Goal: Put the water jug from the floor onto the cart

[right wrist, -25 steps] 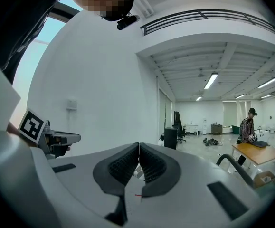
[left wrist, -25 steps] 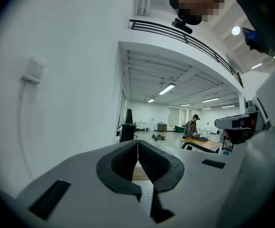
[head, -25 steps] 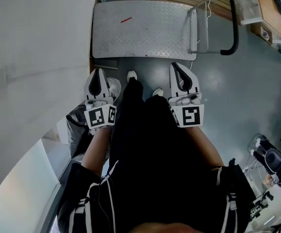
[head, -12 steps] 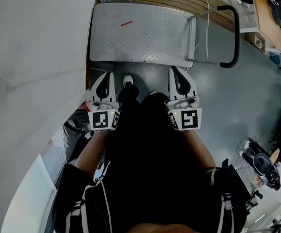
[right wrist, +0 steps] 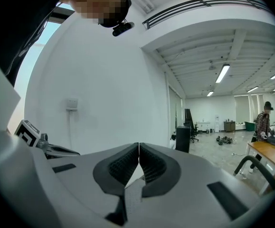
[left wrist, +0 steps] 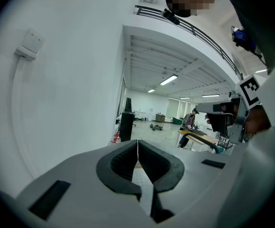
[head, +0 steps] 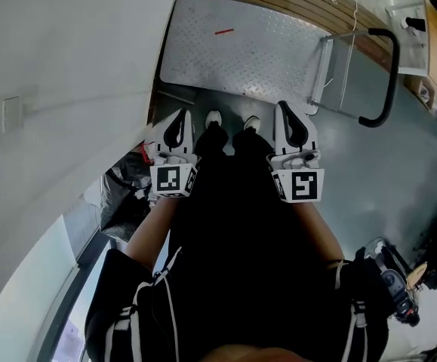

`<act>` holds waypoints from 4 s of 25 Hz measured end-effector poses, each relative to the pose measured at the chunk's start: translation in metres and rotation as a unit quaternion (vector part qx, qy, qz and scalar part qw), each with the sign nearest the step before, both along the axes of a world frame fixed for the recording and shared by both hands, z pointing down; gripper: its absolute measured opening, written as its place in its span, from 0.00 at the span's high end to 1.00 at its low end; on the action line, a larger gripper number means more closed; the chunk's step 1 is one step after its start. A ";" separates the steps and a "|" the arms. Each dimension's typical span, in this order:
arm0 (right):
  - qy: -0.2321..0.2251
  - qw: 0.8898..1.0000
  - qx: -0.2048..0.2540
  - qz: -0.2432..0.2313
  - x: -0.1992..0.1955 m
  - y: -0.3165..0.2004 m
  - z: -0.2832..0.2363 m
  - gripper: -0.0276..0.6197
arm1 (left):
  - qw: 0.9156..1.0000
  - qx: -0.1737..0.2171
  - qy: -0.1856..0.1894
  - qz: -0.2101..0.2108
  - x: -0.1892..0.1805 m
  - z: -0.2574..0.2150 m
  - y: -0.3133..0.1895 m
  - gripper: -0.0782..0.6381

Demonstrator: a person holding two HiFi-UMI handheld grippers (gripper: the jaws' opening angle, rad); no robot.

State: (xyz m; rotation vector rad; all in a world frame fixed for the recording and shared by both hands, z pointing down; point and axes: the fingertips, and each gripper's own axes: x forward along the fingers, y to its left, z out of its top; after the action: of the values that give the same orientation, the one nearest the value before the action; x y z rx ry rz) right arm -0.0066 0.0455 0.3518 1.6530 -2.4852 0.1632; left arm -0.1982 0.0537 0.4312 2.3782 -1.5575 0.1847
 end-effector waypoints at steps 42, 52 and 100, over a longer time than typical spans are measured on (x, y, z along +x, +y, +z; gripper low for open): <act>0.039 0.989 -0.007 -0.144 -0.071 -0.008 0.084 0.93 | 0.834 -0.538 -0.092 -0.076 -0.142 0.488 0.209 0.70; 0.059 0.985 -0.027 -0.159 -0.067 -0.013 0.112 0.93 | 0.825 -0.550 -0.100 -0.078 -0.146 0.540 0.213 0.69; 0.073 0.994 0.078 -0.008 -0.011 0.022 -0.019 0.93 | 0.841 -0.538 -0.019 -0.054 -0.103 0.341 0.101 0.80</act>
State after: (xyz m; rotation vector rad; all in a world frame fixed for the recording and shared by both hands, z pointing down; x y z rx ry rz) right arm -0.0177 0.0674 0.3331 1.6353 -2.4546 -0.1515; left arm -0.3013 0.1551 0.7725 1.3805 -1.1032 0.8310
